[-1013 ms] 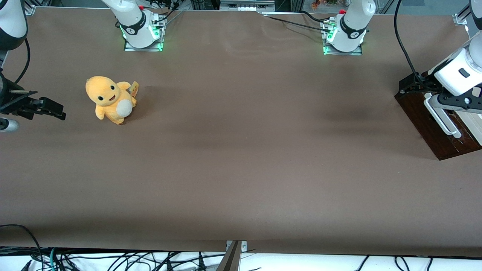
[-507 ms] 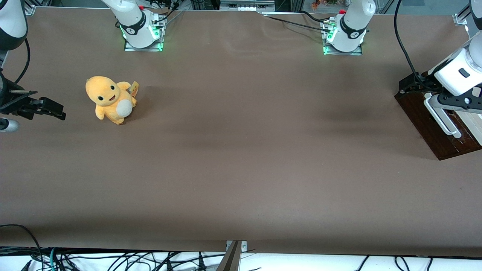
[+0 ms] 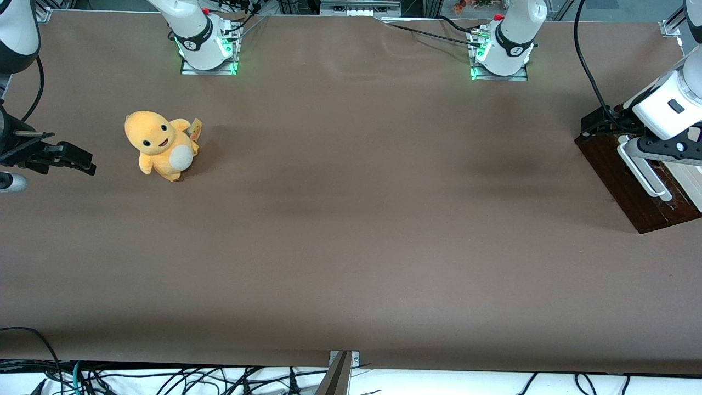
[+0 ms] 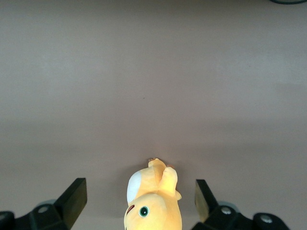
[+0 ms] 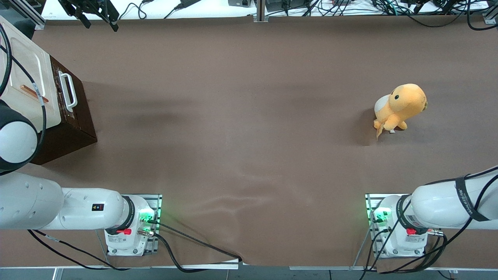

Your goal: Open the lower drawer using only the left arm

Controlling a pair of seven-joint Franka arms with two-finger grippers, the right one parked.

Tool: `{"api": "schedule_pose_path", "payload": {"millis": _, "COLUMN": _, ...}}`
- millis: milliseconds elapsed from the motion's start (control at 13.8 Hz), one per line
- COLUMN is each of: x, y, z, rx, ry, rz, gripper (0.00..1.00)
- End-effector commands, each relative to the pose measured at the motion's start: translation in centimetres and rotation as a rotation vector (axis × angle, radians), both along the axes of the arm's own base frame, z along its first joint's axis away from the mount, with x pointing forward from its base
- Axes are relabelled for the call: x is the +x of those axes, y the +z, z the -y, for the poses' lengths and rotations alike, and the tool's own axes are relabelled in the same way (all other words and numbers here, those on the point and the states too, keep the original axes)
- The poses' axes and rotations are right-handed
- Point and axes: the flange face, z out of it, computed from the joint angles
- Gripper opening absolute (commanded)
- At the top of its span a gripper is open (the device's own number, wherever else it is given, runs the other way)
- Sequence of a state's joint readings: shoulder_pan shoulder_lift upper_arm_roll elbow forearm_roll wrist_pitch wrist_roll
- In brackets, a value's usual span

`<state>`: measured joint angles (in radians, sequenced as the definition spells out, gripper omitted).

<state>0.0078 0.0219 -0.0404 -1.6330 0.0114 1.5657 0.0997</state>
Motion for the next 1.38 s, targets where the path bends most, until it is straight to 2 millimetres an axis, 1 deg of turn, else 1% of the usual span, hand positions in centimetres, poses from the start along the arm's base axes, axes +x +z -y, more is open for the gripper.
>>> {"api": "schedule_pose_path", "payload": {"millis": 0, "x": -0.1, "y": 0.2, "z": 0.1, "rx": 0.001, "ry": -0.007, "rz": 0.002, "gripper": 1.00}}
{"api": "schedule_pose_path", "payload": {"millis": 289, "x": 0.1, "y": -0.2, "z": 0.1, "rx": 0.000, "ry": -0.007, "rz": -0.006, "gripper": 1.00}}
{"api": "schedule_pose_path", "payload": {"millis": 362, "x": 0.4, "y": -1.2, "z": 0.1, "rx": 0.002, "ry": 0.003, "rz": -0.029, "gripper": 1.00}}
{"api": "schedule_pose_path", "payload": {"millis": 507, "x": 0.6, "y": -1.8, "z": 0.1, "rx": 0.001, "ry": 0.007, "rz": -0.041, "gripper": 1.00}}
{"api": "schedule_pose_path", "payload": {"millis": 651, "x": 1.1, "y": -3.0, "z": 0.2, "rx": 0.008, "ry": 0.070, "rz": -0.063, "gripper": 1.00}}
{"api": "schedule_pose_path", "payload": {"millis": 796, "x": 2.1, "y": -5.9, "z": 0.1, "rx": 0.030, "ry": 0.196, "rz": -0.113, "gripper": 1.00}}
{"api": "schedule_pose_path", "payload": {"millis": 941, "x": 2.5, "y": -8.6, "z": 0.1, "rx": 0.075, "ry": 0.212, "rz": -0.182, "gripper": 1.00}}
{"api": "schedule_pose_path", "payload": {"millis": 1086, "x": 3.0, "y": -11.8, "z": -0.4, "rx": 0.151, "ry": 0.213, "rz": -0.252, "gripper": 1.00}}
{"api": "schedule_pose_path", "payload": {"millis": 1303, "x": 3.2, "y": -16.6, "z": -1.6, "rx": 0.307, "ry": 0.296, "rz": -0.355, "gripper": 1.00}}
